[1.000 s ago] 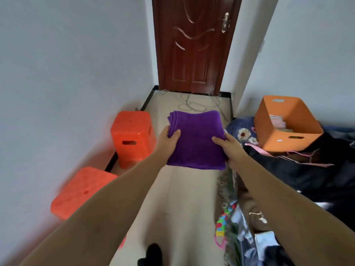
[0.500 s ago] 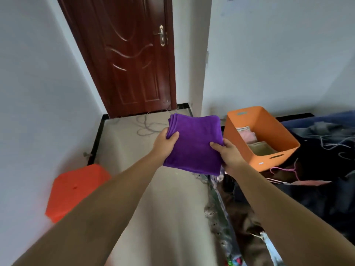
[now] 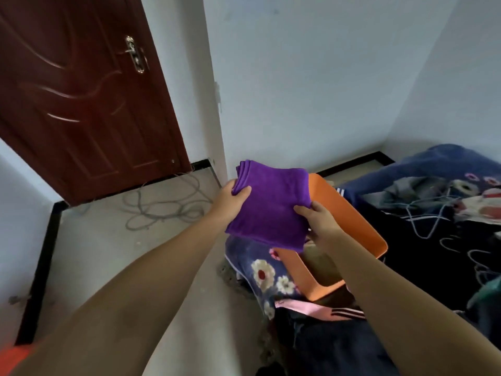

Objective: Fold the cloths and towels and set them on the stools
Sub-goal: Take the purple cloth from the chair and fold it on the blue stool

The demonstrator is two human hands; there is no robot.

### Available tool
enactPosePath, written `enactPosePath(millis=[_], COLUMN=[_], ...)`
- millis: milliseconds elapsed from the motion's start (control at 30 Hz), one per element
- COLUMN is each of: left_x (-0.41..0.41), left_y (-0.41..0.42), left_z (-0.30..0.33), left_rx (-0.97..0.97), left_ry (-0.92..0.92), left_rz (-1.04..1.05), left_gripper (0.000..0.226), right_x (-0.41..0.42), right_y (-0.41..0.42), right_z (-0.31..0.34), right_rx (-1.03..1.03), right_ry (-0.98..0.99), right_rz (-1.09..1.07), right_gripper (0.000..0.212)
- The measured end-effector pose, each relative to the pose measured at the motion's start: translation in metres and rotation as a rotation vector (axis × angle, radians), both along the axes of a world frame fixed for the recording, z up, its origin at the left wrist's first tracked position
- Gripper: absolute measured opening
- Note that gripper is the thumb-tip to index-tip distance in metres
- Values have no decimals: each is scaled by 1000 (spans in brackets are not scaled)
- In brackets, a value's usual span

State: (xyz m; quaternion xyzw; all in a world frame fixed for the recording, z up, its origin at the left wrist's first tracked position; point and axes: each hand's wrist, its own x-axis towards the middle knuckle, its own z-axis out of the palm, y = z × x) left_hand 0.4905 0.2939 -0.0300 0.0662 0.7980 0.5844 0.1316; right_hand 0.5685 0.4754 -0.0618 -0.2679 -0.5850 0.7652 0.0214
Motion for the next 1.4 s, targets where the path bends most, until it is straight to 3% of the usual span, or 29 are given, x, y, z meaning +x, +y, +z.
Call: enactPosePath(millis=[100,333,667,933,1100,1167,1300,1400], left_x=[-44,-127,-200,-210,-211,-214,-210,-203], left_y=[36,125,229,237,231,231,231,225], left_z=[-7,-56,-189,-271,-297,-300,-301,-293], left_rx=[-50,-346,-854,-1014,-1060,-1035,-1135,-1160], left_ry=[0,38,150,220,281,239,452,480], left_rz=[-38,-313,-682,-810,-908,-928,-944,-1022], left_gripper=[30,30,30,33,52,61,70,69], right_x=[-35,-75,-120,-142,-147,-147,-147,-147], right_y=[36,93,122,107,93,93,95,93], right_z=[-14,-73,-186,-270,-313,-318,-320,-321], right_rx=[-34,-178,-434,-369,-366,-345,-349,-323], right_ry=[-56,-247,-533,-700,-750,-762,-727,-754], right_rz=[-13,-161,-496,-700,-784,-785,-775,-712], right_gripper=[25,18,39,20,44,40,40,43])
